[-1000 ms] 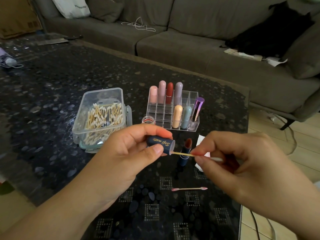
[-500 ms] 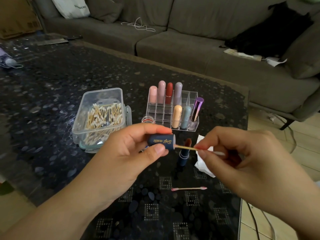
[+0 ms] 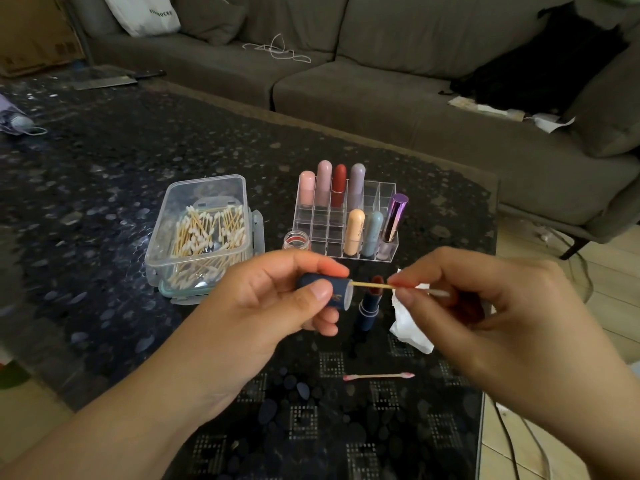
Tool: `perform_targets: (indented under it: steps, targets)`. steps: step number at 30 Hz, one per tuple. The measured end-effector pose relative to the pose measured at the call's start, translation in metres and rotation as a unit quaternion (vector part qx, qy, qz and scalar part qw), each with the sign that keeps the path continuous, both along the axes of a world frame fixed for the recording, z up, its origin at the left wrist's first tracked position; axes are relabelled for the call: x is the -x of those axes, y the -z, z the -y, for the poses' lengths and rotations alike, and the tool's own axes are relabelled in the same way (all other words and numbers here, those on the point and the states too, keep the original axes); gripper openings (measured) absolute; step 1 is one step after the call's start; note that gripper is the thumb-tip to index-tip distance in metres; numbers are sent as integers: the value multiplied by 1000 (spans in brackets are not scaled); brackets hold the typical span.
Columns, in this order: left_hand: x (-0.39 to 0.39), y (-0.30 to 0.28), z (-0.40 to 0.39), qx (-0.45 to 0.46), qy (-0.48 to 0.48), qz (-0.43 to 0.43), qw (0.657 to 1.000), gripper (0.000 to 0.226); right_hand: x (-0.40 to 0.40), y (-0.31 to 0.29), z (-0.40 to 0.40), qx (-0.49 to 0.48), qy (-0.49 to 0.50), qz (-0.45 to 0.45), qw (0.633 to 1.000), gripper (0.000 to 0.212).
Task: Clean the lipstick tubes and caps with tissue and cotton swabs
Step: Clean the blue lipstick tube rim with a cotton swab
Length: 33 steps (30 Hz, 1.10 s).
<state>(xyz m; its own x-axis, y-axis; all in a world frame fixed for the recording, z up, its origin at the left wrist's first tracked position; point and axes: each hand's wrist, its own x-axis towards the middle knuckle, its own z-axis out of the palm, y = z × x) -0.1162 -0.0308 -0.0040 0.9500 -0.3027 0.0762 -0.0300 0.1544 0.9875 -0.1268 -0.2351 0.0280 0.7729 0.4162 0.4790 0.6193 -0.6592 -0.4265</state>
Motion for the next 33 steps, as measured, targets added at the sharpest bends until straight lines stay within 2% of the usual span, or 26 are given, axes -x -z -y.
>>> perform_targets:
  steps: [3,6,10,14,17,22,24,26,29,33]
  targets:
    - [0,0,0,-7,-7,1,1000,20,2,1,-1,23,-7,-12,1000,7]
    - [1,0,-1,-12,-5,2,1000,18,1,1,-1,11,-31,-22,999,6]
    - [0,1,-3,-10,-6,6,1000,17,1,0,-2,10,-8,-19,1000,10]
    - [0,1,-3,-14,-12,3,1000,21,3,2,-3,0,-41,-38,998,9]
    - [0,2,-2,-16,-8,2,1000,21,1,2,-3,-5,-4,-31,1000,11]
    - [0,2,-1,-15,-4,-2,1000,22,2,5,-4,1,-66,-74,995,8]
    - [0,3,0,-31,-4,-3,1000,21,1,4,-4,6,-49,-71,996,9]
    - [-2,4,-1,-61,-27,-7,998,14,0,2,-2,13,-23,-90,996,12]
    - [-7,11,-5,-160,-78,2,984,28,0,5,1,54,7,-183,982,13]
    - [-9,21,-10,-341,-105,79,931,31,1,25,0,128,47,-235,962,9]
